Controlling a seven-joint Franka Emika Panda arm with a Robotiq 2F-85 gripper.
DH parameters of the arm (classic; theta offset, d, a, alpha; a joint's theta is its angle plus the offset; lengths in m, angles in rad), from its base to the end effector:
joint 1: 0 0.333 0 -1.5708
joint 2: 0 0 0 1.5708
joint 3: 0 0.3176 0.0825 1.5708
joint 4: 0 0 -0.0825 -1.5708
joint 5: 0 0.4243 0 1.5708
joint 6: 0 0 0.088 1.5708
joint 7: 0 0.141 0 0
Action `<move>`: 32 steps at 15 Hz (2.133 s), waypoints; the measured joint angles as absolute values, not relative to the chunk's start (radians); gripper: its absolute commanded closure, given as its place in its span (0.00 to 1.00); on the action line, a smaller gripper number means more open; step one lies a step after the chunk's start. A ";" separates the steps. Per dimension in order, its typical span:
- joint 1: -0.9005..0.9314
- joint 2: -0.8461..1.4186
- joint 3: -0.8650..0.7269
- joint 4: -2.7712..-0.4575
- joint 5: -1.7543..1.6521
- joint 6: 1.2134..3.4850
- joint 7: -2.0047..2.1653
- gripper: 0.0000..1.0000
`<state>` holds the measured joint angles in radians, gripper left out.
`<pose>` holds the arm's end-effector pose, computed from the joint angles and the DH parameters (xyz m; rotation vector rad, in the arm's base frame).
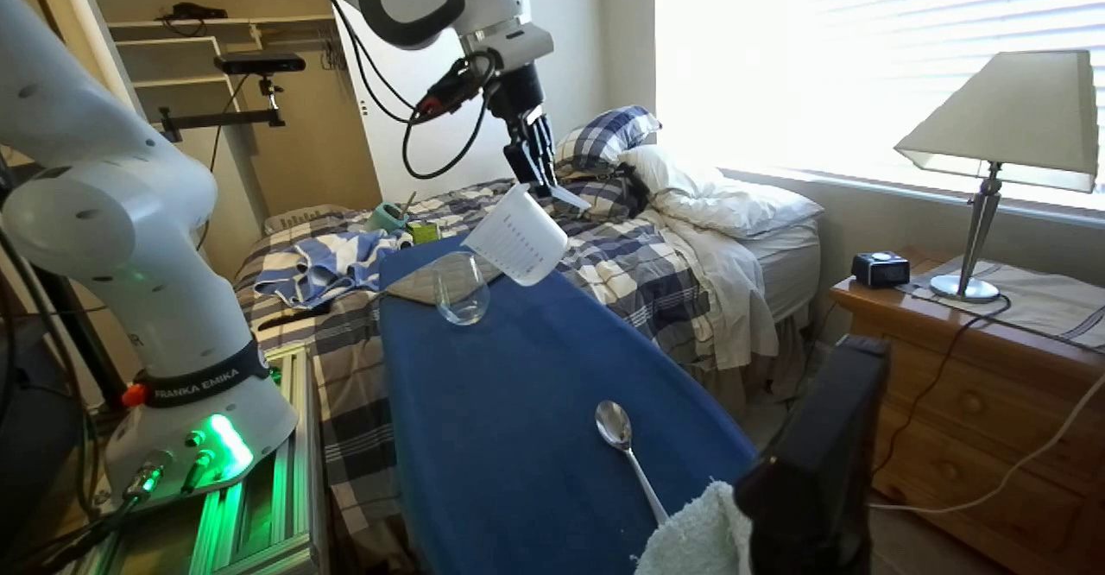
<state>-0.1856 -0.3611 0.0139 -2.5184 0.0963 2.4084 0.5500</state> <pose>0.4777 -0.0802 0.3785 -2.7782 1.1508 -0.3534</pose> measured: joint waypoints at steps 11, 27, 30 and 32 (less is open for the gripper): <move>-0.186 -0.466 0.070 -2.633 0.073 2.538 0.548 0.93; -0.186 -0.576 0.105 -2.727 0.073 2.606 0.455 0.93; -0.186 -0.590 0.107 -2.738 0.073 2.615 0.455 0.93; -0.186 -0.596 0.111 -2.746 0.073 2.631 0.455 0.93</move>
<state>-0.1858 -0.5958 0.1110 -2.7462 0.0731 2.6311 0.4547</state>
